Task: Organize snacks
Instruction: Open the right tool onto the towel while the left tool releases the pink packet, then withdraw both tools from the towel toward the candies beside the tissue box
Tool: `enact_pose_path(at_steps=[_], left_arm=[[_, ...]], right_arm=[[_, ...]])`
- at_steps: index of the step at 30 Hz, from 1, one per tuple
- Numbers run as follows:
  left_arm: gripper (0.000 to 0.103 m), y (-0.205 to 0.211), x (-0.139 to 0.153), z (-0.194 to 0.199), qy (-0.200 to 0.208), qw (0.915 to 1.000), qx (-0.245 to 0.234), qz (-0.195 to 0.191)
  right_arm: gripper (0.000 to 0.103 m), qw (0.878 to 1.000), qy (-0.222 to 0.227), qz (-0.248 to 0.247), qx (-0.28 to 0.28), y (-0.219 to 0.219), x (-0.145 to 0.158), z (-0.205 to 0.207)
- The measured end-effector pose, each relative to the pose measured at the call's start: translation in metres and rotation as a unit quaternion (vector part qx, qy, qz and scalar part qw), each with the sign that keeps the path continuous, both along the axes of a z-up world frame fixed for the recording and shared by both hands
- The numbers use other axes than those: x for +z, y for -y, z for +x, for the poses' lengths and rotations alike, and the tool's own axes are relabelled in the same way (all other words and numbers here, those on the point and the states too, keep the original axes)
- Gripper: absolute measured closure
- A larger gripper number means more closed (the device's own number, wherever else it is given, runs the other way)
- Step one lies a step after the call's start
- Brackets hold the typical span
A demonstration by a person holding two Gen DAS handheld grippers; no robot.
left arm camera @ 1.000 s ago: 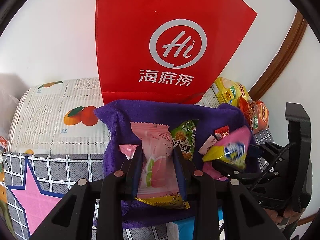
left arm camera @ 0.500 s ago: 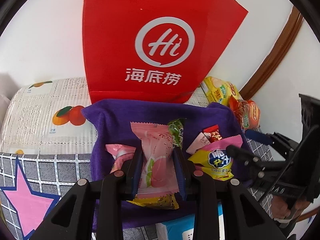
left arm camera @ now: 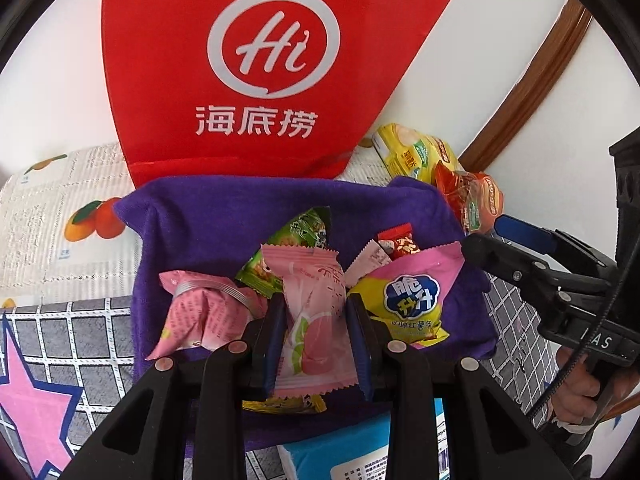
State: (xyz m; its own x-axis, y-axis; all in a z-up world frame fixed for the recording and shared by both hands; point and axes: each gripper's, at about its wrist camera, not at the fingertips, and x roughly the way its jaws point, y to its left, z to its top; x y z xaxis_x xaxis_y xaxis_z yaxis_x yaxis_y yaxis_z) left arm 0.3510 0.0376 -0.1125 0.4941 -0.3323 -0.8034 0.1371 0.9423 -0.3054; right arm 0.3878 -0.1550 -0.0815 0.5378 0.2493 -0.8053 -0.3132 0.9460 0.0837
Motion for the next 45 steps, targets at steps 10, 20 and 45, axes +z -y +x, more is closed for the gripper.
enact_pose_path(at_steps=[10, 20, 45], left_arm=[[0.074, 0.004, -0.009, 0.003, -0.011, 0.9999, 0.000, 0.003], [0.074, 0.011, -0.014, 0.008, -0.015, 0.9998, 0.000, 0.012], [0.046, 0.006, 0.030, -0.010, 0.032, 0.9992, 0.004, 0.025]], right_arm=[[0.028, 1.000, 0.021, -0.012, -0.009, 0.001, 0.005, -0.004], [0.028, 0.999, 0.033, -0.005, -0.012, 0.001, 0.007, -0.006], [0.036, 0.998, 0.045, 0.044, 0.006, -0.002, 0.036, -0.042]])
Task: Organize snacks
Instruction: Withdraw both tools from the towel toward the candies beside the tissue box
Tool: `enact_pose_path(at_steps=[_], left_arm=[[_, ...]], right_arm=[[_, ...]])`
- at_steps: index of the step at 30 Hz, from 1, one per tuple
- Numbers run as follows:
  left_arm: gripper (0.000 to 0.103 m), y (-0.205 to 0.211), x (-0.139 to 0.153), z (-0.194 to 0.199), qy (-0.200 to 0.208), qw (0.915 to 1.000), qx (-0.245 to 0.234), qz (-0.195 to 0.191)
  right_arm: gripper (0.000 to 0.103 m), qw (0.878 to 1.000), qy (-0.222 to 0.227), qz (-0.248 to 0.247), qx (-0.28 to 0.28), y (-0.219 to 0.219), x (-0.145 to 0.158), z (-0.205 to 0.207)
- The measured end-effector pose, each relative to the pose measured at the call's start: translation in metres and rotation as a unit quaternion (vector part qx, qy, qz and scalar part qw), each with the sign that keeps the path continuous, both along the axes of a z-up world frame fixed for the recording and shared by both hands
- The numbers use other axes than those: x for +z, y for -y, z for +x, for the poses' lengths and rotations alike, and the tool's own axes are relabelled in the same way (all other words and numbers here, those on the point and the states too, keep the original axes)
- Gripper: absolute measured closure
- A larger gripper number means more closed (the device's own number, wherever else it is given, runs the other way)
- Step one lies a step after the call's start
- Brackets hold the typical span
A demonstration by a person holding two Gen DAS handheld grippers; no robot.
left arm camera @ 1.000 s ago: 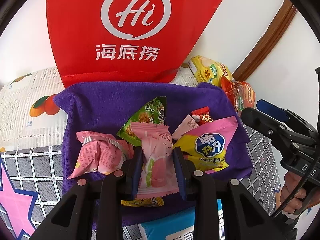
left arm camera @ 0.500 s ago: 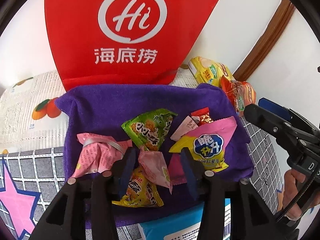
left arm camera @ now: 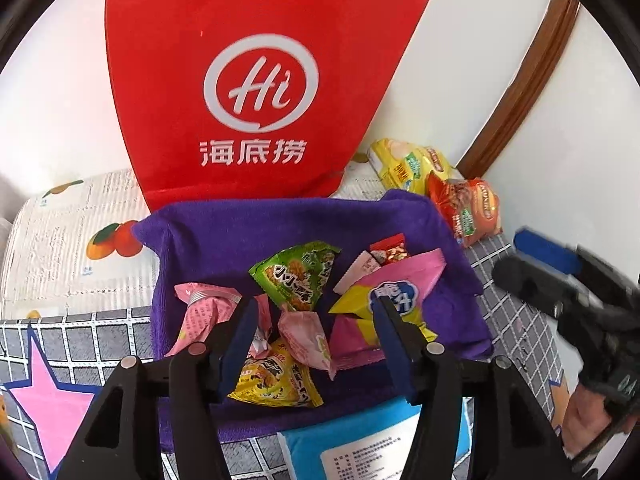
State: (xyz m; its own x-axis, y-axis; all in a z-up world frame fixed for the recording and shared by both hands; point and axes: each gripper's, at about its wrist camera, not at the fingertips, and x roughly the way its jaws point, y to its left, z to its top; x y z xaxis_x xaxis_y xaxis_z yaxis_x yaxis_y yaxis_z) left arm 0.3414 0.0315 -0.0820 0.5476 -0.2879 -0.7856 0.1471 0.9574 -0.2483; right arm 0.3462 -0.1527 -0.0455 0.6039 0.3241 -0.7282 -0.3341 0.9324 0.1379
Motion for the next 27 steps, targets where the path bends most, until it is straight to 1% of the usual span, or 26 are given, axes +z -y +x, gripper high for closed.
enact_pose_path(at_steps=[4, 6, 8, 10, 12, 15, 17, 20, 23, 25, 27], left_arm=[[0.046, 0.005, 0.019, -0.013, 0.030, 0.9995, -0.005, 0.009], [0.046, 0.009, 0.028, -0.020, 0.042, 0.9990, -0.007, 0.010], [0.046, 0.013, 0.037, -0.028, 0.053, 0.9984, -0.010, 0.014], [0.046, 0.017, 0.048, -0.042, 0.067, 0.9976, -0.008, 0.017], [0.046, 0.019, 0.052, -0.054, 0.067, 0.9976, -0.009, 0.013], [0.046, 0.023, 0.053, -0.078, 0.059, 0.9981, -0.019, 0.006], [0.046, 0.024, 0.052, -0.092, 0.060, 0.9979, -0.020, 0.011], [0.046, 0.023, 0.045, -0.117, 0.055, 0.9982, -0.012, 0.020], [0.046, 0.021, 0.033, -0.140, 0.040, 0.9990, -0.004, 0.021], [0.046, 0.022, 0.023, -0.157, 0.031, 0.9990, 0.007, 0.030], [0.046, 0.025, 0.012, -0.169, 0.020, 0.9990, 0.011, 0.038]], right_arm=[[0.036, 0.999, -0.030, 0.018, -0.006, 0.010, 0.001, -0.021], [0.036, 0.999, -0.039, 0.019, -0.007, 0.015, 0.003, -0.035], [0.034, 0.999, -0.037, 0.012, -0.018, 0.020, 0.005, -0.051], [0.028, 0.999, -0.028, -0.005, -0.036, 0.026, 0.008, -0.067], [0.028, 0.998, -0.011, -0.021, -0.064, 0.033, 0.011, -0.087], [0.026, 0.996, -0.004, -0.034, -0.077, 0.041, 0.011, -0.109], [0.026, 0.996, -0.003, -0.033, -0.081, 0.045, 0.007, -0.124], [0.026, 0.997, -0.003, -0.027, -0.073, 0.049, -0.001, -0.146], [0.026, 0.997, -0.006, -0.022, -0.078, 0.052, -0.010, -0.162], [0.026, 0.996, -0.010, -0.014, -0.082, 0.055, -0.014, -0.171], [0.027, 0.997, -0.022, 0.000, -0.073, 0.057, -0.020, -0.181]])
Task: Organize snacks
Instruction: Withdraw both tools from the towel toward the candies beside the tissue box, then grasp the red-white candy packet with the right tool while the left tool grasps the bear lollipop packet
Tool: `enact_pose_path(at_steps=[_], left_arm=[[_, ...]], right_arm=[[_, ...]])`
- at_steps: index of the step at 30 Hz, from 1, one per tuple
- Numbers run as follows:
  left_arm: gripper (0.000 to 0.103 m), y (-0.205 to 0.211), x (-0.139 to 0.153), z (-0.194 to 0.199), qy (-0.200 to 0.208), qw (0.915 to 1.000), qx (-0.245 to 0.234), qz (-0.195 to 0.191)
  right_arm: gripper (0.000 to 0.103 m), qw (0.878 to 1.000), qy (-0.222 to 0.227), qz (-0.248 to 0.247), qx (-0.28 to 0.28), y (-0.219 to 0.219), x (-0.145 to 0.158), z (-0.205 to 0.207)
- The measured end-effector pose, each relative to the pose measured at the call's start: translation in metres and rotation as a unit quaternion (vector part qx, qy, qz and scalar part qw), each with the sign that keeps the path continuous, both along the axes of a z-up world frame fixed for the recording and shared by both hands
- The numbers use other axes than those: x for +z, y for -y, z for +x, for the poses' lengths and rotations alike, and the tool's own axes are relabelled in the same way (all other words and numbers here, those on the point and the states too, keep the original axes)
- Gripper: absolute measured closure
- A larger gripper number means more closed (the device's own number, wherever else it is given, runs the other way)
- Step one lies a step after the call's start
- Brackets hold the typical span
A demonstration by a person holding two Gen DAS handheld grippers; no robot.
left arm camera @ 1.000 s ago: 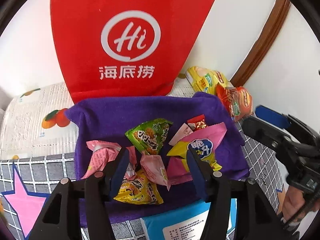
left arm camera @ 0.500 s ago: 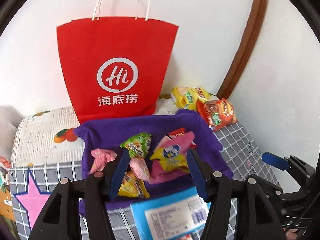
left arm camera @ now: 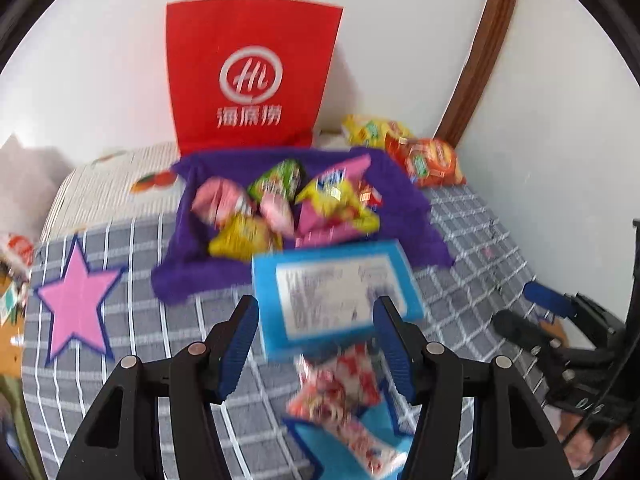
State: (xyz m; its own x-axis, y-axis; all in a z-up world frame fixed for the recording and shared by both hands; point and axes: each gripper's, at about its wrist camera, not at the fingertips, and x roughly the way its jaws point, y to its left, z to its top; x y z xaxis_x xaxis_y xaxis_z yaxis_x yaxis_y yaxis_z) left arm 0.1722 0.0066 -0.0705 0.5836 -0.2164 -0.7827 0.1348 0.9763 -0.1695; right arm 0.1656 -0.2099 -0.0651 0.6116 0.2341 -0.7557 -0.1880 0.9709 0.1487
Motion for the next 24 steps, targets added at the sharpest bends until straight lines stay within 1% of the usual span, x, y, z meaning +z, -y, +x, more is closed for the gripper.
enact_pose_path(at_steps=[4, 6, 11, 13, 17, 20, 22, 24], left_arm=[[0.046, 0.007, -0.023, -0.019, -0.023, 0.9996, 0.009, 0.012], [0.046, 0.011, -0.033, -0.026, -0.035, 0.9993, 0.009, 0.011], [0.046, 0.023, -0.059, -0.041, -0.059, 0.9982, 0.008, 0.007], [0.046, 0.026, -0.070, -0.043, -0.070, 0.9974, 0.012, 0.004], [0.047, 0.033, -0.096, -0.044, -0.099, 0.9949, 0.008, -0.015], [0.047, 0.040, -0.106, -0.043, -0.105, 0.9944, 0.003, -0.012], [0.054, 0.043, -0.112, -0.042, -0.107, 0.9943, 0.004, 0.000], [0.071, 0.040, -0.111, -0.045, -0.097, 0.9951, 0.008, 0.016]], right_arm=[[0.030, 1.000, -0.004, 0.010, 0.012, 0.001, -0.008, -0.017], [0.030, 1.000, -0.002, 0.009, 0.016, 0.002, -0.011, -0.027], [0.031, 0.999, -0.009, 0.031, 0.025, 0.010, -0.020, -0.046], [0.032, 0.999, -0.011, 0.034, 0.027, 0.013, -0.024, -0.052], [0.032, 0.999, -0.021, 0.041, 0.029, 0.020, -0.033, -0.061], [0.032, 0.998, -0.028, 0.038, 0.033, 0.018, -0.042, -0.064], [0.032, 0.998, -0.033, 0.034, 0.035, 0.014, -0.048, -0.062], [0.032, 0.998, -0.043, 0.039, 0.037, 0.010, -0.054, -0.059]])
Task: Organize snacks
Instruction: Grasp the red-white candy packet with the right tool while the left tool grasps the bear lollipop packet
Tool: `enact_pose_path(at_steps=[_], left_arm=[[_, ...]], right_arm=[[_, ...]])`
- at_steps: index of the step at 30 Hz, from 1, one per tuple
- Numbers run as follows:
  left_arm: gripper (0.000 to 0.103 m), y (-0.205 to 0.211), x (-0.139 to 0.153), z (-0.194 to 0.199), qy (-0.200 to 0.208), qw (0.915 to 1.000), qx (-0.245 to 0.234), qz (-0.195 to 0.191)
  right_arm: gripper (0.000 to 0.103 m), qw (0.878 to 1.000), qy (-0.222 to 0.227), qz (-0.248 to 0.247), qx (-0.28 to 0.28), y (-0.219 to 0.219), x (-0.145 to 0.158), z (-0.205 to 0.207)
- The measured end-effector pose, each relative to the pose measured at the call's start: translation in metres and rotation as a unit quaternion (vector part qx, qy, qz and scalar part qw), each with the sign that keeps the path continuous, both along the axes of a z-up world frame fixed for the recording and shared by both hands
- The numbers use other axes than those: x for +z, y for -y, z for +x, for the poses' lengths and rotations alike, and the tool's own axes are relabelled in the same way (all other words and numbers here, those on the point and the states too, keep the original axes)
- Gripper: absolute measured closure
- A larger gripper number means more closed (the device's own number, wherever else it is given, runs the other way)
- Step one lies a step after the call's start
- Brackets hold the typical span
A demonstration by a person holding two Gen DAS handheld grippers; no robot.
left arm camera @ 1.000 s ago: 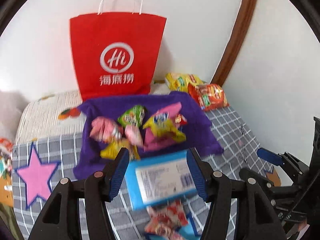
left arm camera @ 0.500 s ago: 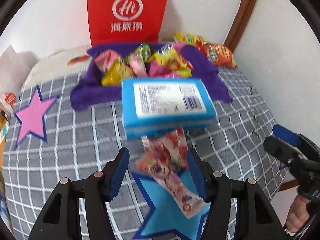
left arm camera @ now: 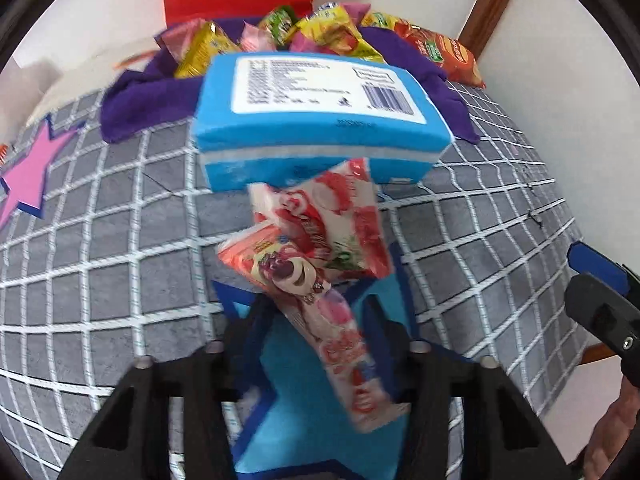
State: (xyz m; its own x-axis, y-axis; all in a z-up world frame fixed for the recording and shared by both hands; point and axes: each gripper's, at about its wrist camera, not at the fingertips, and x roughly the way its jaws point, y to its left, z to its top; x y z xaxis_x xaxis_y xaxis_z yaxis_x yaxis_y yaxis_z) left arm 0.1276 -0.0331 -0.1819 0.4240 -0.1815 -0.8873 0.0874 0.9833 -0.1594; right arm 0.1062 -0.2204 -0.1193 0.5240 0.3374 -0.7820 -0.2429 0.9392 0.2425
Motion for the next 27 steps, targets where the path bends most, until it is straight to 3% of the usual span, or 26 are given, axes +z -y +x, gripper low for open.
enact_pose_path(at_steps=[3, 12, 25, 27], left_arm=[[0.080, -0.016, 0.000, -0.002, -0.004, 1.0000, 0.005, 0.002], [0.080, -0.066, -0.001, -0.001, 0.009, 0.9992, 0.035, 0.016], [0.075, -0.092, -0.002, 0.002, 0.024, 0.9995, 0.015, -0.011], [0.075, -0.097, -0.002, 0.004, 0.023, 0.9994, 0.016, -0.018]], right_arm=[[0.032, 1.000, -0.011, 0.004, 0.010, -0.008, -0.007, 0.005], [0.032, 0.998, -0.039, 0.007, 0.045, -0.061, -0.037, 0.028], [0.029, 0.995, -0.094, 0.037, -0.001, -0.098, -0.072, 0.072], [0.028, 0.997, -0.074, 0.030, 0.001, -0.106, -0.070, 0.070]])
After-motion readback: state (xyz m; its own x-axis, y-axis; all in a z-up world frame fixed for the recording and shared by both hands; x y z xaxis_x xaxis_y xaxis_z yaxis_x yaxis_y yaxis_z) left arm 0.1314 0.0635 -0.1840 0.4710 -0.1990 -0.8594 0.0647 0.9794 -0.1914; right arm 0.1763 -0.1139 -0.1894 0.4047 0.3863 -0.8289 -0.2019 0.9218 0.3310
